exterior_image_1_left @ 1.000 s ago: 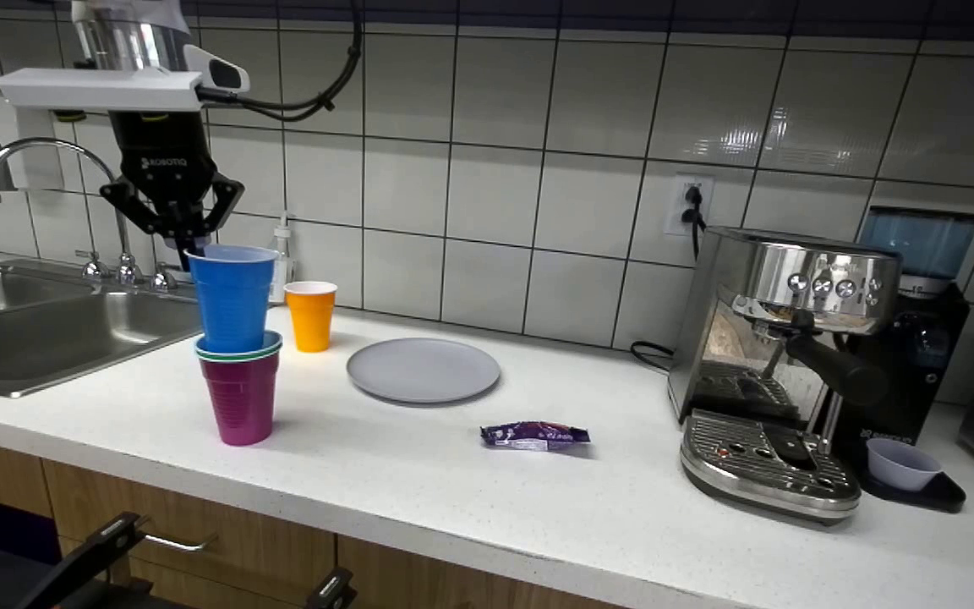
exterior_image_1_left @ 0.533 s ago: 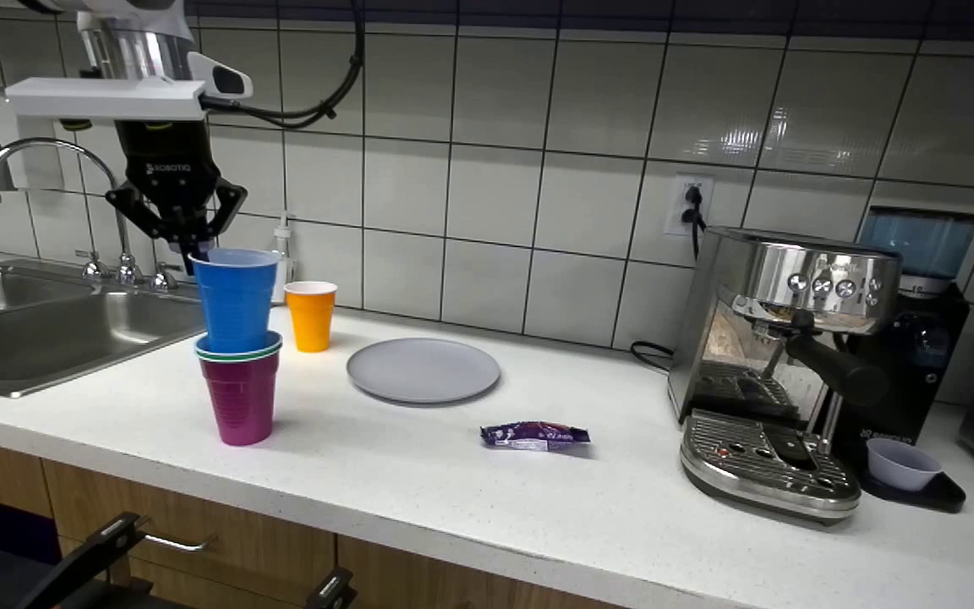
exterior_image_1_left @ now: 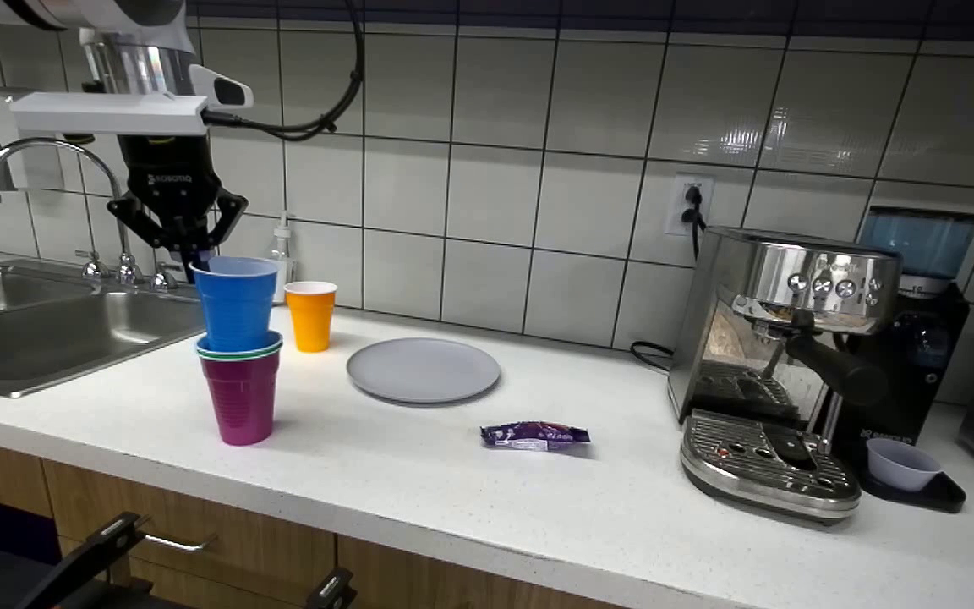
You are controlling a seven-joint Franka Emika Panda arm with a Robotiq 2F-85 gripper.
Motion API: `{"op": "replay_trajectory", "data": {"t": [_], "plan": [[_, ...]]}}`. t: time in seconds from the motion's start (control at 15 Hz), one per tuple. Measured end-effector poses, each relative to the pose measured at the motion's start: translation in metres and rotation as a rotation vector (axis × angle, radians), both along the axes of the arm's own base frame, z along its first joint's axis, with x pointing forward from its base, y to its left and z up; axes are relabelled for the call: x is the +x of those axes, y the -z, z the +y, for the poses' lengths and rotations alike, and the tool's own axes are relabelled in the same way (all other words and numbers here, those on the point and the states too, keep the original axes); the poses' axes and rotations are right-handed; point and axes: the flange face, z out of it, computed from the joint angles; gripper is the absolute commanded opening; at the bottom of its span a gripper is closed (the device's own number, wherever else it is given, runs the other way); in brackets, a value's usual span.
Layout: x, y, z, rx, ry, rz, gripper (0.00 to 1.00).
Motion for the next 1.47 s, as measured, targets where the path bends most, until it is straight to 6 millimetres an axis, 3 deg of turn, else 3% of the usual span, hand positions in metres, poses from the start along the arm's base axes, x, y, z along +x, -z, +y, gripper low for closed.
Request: {"op": "replay_trajectory", "data": {"t": [0.4,0.47,0.73,1.13,1.2,1.47], "plan": [[-0.0017,0.0045,-0.0018,-0.003,-0.005,-0.003,0.01],[-0.002,0.005,-0.0021,-0.004,-0.006,-0.004,0.25],[-0.0029,0.0065,-0.003,-0.006,-0.007,-0.003,0.51],[-0.0042,0.0084,-0.0037,-0.009,-0.008,0.001,0.96],[-0.0044,0.0087,-0.0038,-0.009,-0.008,0.002,1.0],[-0.0048,0.0092,-0.0041,-0.009,-0.008,0.003,1.0]]}}
